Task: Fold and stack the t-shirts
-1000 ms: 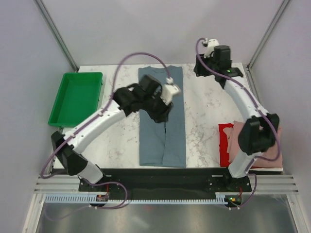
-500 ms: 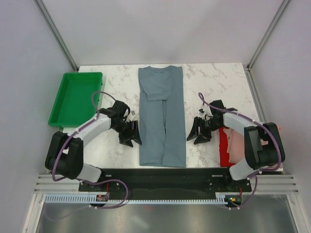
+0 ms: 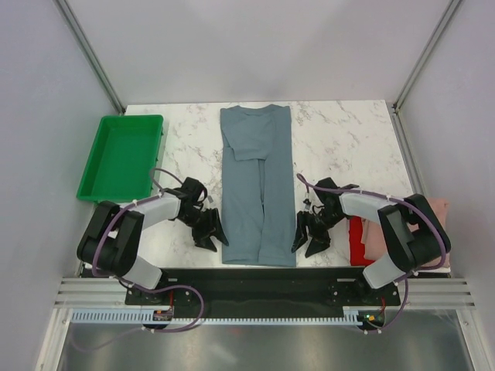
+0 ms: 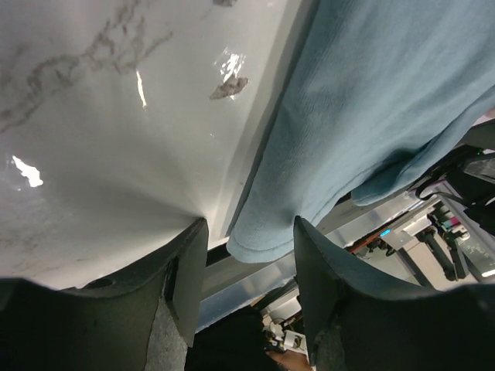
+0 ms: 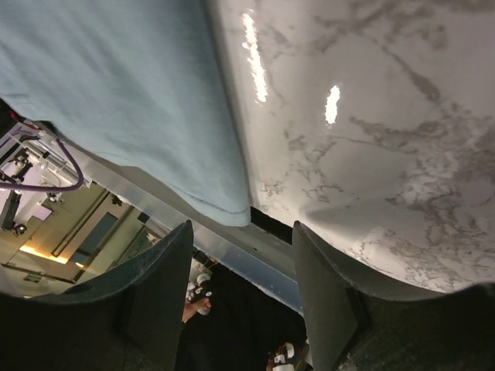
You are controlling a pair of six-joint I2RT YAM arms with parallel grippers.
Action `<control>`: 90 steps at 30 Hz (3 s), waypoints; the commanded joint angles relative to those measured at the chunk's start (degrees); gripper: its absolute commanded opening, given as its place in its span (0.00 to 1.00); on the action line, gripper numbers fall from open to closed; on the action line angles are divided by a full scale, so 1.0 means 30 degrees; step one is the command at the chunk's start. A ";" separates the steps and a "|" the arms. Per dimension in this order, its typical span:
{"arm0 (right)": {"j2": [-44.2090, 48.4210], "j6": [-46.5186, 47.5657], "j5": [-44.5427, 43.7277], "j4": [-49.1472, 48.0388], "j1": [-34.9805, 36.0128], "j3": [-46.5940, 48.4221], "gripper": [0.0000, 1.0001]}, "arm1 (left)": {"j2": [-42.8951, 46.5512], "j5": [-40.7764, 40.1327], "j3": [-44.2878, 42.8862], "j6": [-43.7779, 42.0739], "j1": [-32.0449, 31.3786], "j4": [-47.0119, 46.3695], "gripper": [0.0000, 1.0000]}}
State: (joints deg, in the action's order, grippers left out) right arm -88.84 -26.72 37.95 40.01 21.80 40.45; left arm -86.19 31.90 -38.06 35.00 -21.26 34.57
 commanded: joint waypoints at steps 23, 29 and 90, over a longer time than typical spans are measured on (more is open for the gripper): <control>-0.3112 -0.2665 0.0005 -0.2584 0.2487 0.0785 0.54 | 0.0137 0.1818 0.0998 0.0988 -0.1293 -0.1971 0.49; -0.3113 -0.2841 0.0443 -0.3081 0.2840 0.0874 0.13 | 0.0137 0.2403 0.0970 0.0842 -0.1294 -0.2381 0.20; -0.9159 0.2490 -0.2483 -0.4401 -0.4277 1.9454 0.56 | -0.8656 -0.7731 -2.0070 -0.7391 0.3274 -0.1182 0.51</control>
State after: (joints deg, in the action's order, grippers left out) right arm -125.93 -21.80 33.47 28.53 10.74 101.95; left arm -119.59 17.43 -98.65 17.39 -12.47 32.03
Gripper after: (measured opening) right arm 0.555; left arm 0.506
